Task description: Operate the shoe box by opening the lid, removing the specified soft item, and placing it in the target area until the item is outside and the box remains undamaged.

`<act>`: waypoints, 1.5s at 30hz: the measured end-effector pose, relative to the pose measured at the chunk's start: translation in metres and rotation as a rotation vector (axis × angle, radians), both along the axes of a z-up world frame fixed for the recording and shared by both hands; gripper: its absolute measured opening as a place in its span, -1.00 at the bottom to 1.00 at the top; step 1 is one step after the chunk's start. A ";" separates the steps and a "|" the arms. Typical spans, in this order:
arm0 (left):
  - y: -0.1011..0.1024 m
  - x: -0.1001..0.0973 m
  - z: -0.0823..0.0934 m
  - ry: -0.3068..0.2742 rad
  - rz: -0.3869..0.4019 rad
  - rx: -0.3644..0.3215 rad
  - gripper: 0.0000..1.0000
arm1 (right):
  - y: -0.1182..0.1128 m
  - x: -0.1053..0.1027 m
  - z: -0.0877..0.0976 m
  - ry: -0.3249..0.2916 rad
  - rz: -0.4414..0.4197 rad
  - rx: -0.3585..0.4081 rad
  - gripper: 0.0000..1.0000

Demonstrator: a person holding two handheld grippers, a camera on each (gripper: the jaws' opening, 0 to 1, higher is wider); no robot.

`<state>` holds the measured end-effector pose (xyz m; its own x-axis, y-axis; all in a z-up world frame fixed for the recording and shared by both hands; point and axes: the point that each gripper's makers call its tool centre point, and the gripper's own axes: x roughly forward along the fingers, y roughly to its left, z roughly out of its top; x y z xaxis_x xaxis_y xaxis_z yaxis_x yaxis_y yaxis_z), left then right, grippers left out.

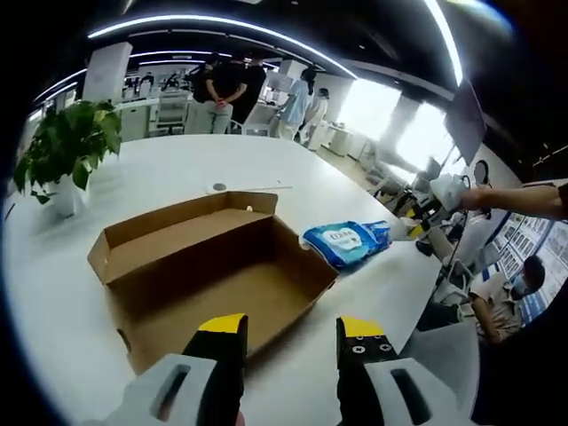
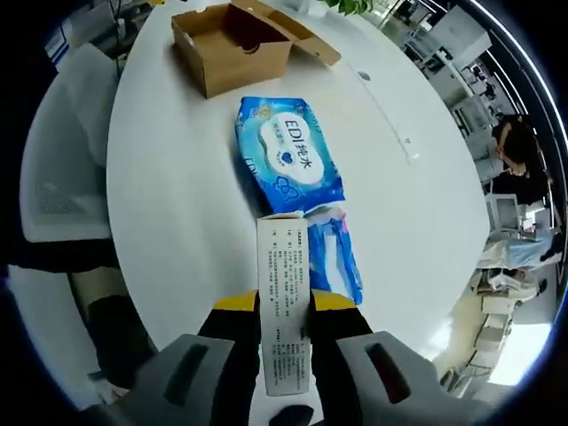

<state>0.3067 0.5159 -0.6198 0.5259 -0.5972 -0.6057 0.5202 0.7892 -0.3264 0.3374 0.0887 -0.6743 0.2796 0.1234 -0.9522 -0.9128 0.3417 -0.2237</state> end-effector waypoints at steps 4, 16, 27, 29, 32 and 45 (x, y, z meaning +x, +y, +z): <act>-0.006 0.003 0.000 0.003 -0.002 0.003 -0.19 | -0.018 0.002 0.000 0.005 -0.028 -0.004 -0.64; -0.007 0.006 0.000 0.010 0.013 0.013 -0.19 | -0.041 0.024 0.001 0.001 -0.046 -0.007 -0.64; -0.003 0.000 -0.006 0.027 0.046 0.014 -0.19 | -0.041 0.065 0.009 -0.028 0.005 -0.032 -0.64; -0.002 -0.001 -0.005 0.027 0.053 0.015 -0.19 | -0.038 0.071 0.008 -0.028 0.012 -0.032 -0.64; 0.002 -0.002 -0.005 0.028 0.072 0.015 -0.19 | -0.035 0.077 0.005 -0.027 0.033 -0.038 -0.64; 0.012 -0.006 -0.004 0.042 0.120 0.024 -0.19 | -0.014 0.116 -0.022 -0.021 0.134 -0.073 -0.64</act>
<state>0.3003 0.5277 -0.6241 0.5665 -0.5164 -0.6422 0.4074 0.8529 -0.3265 0.4530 0.0748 -0.6962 0.2848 0.0918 -0.9542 -0.9441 0.1994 -0.2626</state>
